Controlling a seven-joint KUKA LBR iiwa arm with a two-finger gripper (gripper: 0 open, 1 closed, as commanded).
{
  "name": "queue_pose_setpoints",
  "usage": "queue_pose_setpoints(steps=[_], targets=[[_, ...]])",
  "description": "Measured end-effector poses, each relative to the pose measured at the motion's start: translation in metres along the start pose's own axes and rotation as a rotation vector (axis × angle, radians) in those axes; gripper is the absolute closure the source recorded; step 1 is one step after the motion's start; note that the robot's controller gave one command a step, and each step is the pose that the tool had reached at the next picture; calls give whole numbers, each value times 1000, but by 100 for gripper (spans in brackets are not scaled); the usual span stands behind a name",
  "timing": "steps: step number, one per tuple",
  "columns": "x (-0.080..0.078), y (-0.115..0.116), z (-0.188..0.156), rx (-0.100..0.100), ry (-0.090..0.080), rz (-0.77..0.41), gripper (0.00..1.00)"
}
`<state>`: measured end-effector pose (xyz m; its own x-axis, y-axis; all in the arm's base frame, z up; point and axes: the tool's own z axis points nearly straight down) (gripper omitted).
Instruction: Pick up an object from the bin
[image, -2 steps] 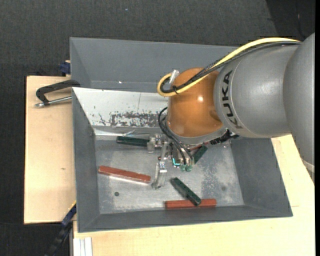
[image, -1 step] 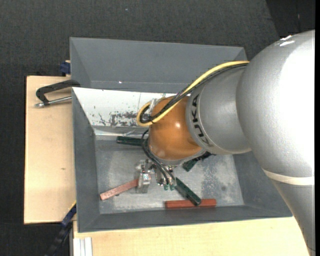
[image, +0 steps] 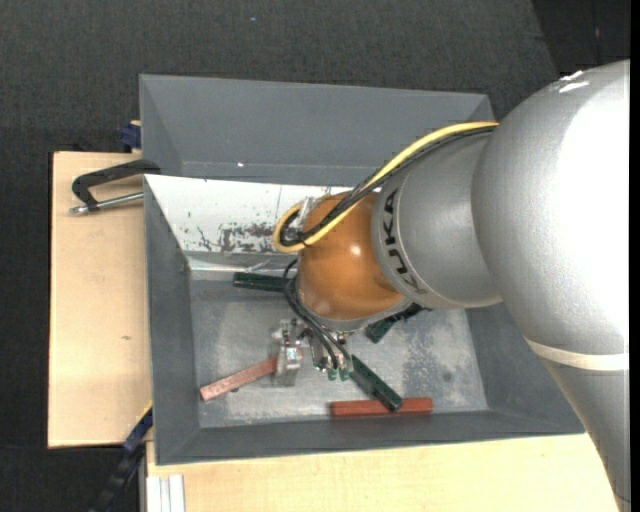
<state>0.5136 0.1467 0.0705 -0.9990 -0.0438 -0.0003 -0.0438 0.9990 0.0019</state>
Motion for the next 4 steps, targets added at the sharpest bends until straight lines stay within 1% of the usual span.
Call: queue_pose_setpoints(steps=[1,2,3,4], targets=[[-17,-31,-141,1,-6,-19,100],[-17,-31,-141,0,-4,-19,0],[-17,-31,-141,0,-4,-19,0],[-43,-12,-99,0,-9,-93,0]])
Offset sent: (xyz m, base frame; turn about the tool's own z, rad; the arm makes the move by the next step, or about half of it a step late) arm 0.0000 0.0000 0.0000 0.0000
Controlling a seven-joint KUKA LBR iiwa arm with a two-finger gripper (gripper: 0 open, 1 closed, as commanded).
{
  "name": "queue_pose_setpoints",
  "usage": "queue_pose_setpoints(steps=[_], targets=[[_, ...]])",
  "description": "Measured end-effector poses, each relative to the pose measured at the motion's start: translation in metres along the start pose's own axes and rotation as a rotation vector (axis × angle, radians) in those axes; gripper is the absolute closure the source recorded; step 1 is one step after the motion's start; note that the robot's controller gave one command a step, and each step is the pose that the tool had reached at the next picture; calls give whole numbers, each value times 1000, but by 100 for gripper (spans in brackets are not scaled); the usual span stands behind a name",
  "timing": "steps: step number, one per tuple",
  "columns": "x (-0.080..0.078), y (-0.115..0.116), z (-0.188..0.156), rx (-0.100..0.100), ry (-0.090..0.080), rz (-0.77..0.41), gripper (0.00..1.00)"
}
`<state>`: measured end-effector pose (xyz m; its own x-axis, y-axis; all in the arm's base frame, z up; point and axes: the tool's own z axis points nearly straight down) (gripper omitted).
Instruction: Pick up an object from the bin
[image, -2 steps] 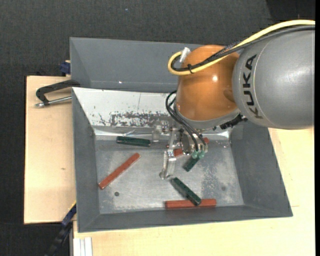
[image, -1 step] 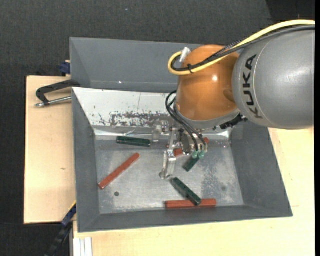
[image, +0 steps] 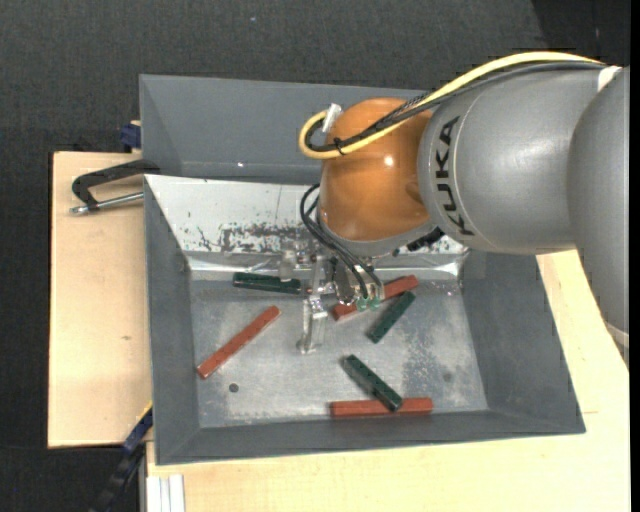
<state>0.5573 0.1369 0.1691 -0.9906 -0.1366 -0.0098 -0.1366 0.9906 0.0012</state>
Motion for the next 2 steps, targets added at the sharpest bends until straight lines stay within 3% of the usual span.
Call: queue_pose_setpoints(steps=[1,2], targets=[[-3,-1,54,-1,5,30,0],[-50,56,92,0,-8,263,100]])
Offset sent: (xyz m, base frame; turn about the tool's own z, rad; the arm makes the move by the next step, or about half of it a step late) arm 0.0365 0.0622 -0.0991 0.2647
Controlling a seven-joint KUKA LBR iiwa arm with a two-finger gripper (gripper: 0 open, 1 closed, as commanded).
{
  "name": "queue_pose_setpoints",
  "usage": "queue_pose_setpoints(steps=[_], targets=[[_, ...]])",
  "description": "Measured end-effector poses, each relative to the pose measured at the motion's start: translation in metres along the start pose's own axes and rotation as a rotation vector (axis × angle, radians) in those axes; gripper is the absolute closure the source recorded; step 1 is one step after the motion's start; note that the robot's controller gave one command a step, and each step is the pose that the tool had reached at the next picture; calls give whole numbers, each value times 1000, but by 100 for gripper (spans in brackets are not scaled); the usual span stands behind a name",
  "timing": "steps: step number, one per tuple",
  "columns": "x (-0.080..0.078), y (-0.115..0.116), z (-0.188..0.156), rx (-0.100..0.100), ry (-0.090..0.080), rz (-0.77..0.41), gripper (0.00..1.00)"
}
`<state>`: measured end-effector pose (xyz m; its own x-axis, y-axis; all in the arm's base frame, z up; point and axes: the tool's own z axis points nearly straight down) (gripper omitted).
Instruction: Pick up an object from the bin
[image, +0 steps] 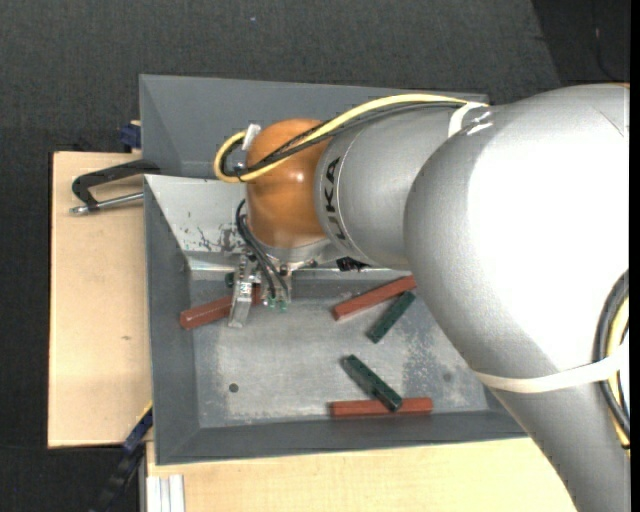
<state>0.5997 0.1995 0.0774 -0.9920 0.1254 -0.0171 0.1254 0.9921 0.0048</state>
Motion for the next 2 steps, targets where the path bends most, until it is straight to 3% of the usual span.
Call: queue_pose_setpoints(steps=[1,2], targets=[[0,0,0,0,-1,0,100],[12,-16,-174,-2,5,-10,100]])
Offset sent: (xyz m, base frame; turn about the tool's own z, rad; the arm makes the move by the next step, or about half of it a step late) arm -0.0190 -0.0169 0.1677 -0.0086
